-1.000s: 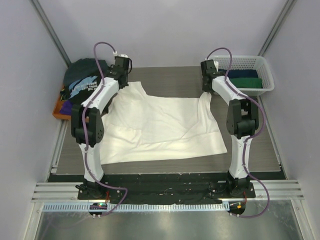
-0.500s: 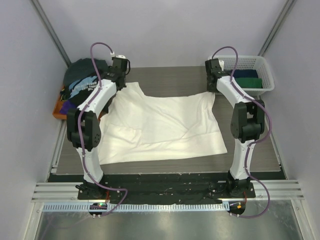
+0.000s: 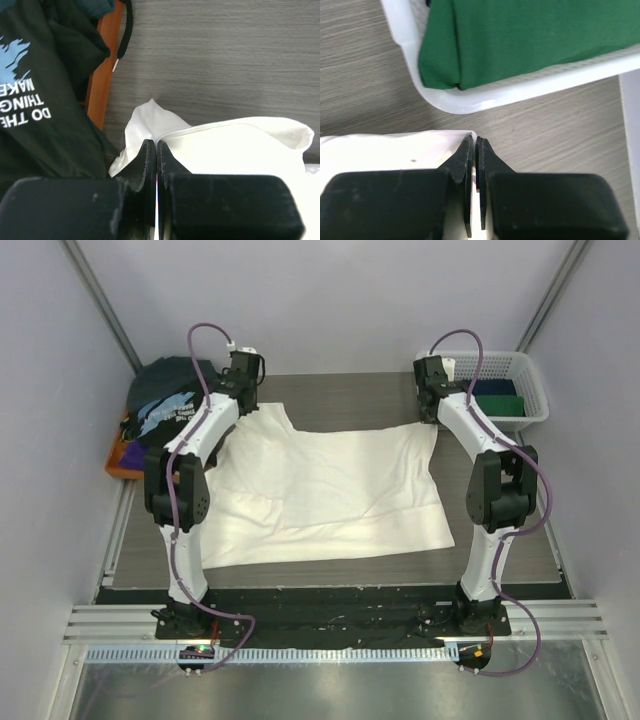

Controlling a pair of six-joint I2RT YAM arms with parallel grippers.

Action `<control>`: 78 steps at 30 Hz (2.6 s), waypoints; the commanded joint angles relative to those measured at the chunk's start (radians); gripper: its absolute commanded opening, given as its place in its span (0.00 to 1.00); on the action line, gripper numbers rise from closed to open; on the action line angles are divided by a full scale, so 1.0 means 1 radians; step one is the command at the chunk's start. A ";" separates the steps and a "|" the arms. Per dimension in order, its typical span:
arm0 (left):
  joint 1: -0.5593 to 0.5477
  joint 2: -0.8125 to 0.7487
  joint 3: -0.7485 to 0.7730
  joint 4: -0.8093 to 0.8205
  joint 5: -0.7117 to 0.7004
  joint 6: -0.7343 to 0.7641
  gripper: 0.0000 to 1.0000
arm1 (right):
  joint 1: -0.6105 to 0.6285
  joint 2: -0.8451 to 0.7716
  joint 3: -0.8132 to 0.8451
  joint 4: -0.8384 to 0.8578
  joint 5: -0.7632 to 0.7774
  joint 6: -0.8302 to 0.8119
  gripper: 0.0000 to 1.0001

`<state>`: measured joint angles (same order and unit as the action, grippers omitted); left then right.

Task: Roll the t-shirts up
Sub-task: Fold the T-shirt at the center of the board.

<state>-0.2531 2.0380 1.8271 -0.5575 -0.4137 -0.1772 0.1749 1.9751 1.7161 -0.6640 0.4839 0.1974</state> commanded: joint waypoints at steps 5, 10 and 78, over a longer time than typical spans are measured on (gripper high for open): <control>0.000 0.114 0.172 -0.056 0.000 -0.015 0.00 | -0.015 -0.041 0.013 -0.006 0.091 0.020 0.10; 0.003 0.114 0.175 -0.035 -0.033 0.004 0.00 | -0.015 -0.050 -0.007 0.006 0.116 0.039 0.43; 0.011 0.025 0.060 0.079 -0.043 0.054 0.00 | -0.295 -0.018 -0.653 1.118 -0.535 0.424 0.01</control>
<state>-0.2531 2.1155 1.8797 -0.5125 -0.4118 -0.1444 -0.1162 2.0029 1.0416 0.4606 -0.0925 0.6682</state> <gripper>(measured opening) 0.014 0.040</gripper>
